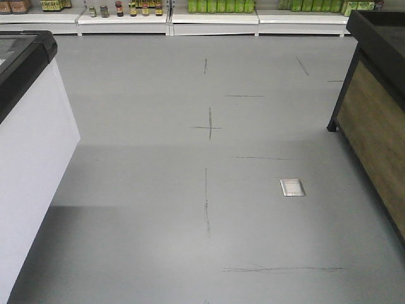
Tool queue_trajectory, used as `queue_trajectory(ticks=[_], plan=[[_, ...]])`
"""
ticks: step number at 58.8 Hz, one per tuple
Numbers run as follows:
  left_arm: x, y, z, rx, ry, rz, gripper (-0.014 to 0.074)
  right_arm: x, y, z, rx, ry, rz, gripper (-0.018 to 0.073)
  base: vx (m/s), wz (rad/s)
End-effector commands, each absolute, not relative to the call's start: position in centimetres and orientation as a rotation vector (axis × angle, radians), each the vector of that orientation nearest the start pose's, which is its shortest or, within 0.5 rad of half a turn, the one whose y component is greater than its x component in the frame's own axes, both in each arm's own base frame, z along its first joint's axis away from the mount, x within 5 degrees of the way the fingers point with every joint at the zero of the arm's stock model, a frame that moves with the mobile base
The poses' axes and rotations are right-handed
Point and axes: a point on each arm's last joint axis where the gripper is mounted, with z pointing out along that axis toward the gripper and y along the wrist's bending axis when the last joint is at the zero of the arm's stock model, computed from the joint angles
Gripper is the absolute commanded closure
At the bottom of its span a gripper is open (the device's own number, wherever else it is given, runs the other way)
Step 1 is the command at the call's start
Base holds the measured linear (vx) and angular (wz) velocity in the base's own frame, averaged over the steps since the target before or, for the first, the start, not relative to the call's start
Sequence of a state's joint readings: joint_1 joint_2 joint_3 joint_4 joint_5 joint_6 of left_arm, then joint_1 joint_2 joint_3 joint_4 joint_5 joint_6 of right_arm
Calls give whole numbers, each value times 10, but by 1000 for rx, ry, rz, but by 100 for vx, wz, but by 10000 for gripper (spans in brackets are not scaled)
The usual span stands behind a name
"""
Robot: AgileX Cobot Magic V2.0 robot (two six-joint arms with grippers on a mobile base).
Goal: Pick three apples into basket with both arms
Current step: 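Drive the base forward along the aisle toward the fruit tables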
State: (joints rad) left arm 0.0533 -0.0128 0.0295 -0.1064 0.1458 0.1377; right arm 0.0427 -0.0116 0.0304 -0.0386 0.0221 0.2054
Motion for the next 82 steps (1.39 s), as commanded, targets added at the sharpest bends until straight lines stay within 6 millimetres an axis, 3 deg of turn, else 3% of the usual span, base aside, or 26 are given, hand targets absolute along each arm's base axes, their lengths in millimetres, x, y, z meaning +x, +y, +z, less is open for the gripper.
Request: queue_trajectory(ticks=[1,82], plan=[[55,2,207,-16,1537,50,603,56,2,205,83,1450,157,565,0,0],[55,2,207,-16,1537,50,603,56,2,205,83,1450,157,565,0,0]])
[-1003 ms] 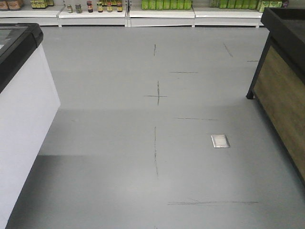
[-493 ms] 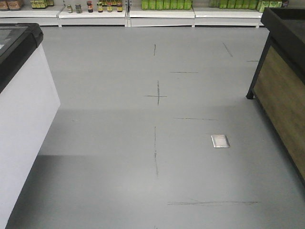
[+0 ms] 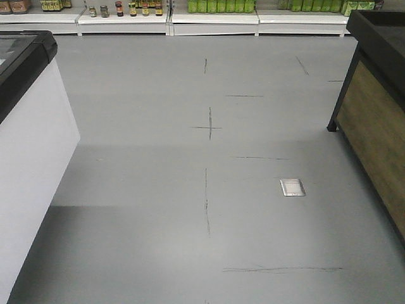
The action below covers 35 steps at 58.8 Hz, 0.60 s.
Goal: Pick three apples into basket with both arms
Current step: 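Drive the base forward along the aisle toward the fruit tables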
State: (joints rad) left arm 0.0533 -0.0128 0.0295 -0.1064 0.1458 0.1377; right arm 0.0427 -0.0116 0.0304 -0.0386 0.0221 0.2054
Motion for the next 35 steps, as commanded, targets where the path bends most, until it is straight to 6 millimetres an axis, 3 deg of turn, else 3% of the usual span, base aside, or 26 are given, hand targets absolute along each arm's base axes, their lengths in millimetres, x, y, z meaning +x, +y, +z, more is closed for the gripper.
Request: queue_trajectory(ticks=[1,35], plan=[[55,2,207,-16,1537,50,603,56,2,205,83,1450,157,565,0,0],[55,2,207,-16,1537,50,603,56,2,205,83,1450,157,565,1,2]])
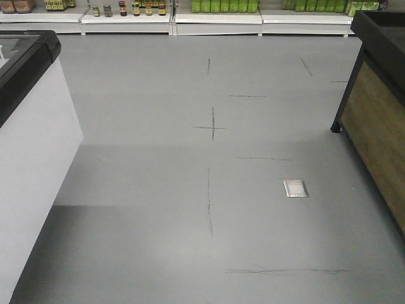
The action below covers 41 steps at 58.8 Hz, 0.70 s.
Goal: Pick three apples into basket with both arms
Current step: 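Drive the base forward along the aisle toward the fruit tables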
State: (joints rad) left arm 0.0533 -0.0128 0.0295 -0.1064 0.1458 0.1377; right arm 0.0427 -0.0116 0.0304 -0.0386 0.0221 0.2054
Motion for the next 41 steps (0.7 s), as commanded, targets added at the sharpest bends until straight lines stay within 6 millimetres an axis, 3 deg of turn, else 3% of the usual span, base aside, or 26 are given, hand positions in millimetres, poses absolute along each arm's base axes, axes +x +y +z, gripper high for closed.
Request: queue_trajectory(ticks=[1,41], plan=[[55,2,207,-16,1537,50,603,56,2,205,83,1450,157,565,2,4],[55,2,207,-16,1537,50,603,56,2,205,83,1450,157,565,4,6]])
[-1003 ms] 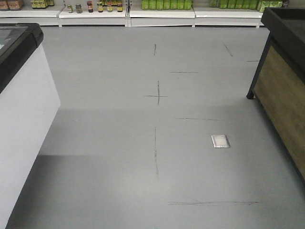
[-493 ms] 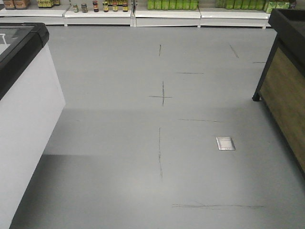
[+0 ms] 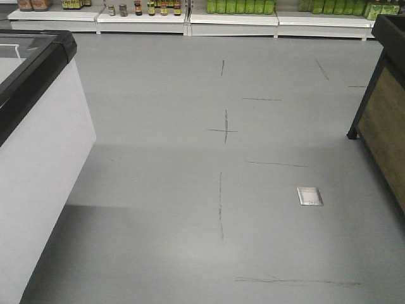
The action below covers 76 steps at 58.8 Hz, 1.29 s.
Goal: Pick three apples into basket with both arms
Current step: 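Drive the base forward along the aisle toward the fruit tables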
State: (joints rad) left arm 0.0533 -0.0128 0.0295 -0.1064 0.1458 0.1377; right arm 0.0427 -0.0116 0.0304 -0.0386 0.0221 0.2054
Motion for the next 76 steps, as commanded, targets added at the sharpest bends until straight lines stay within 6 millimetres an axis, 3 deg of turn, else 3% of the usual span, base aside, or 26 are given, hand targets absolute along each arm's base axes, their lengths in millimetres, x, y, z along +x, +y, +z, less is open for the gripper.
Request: queue_trajectory(ticks=[1,76], plan=[[55,2,207,-16,1537,50,603,56,2,205,83,1450,157,565,4,8],[55,-1,207,21,1536,12,603,56,2,205,83,1450,157,565,7,10]])
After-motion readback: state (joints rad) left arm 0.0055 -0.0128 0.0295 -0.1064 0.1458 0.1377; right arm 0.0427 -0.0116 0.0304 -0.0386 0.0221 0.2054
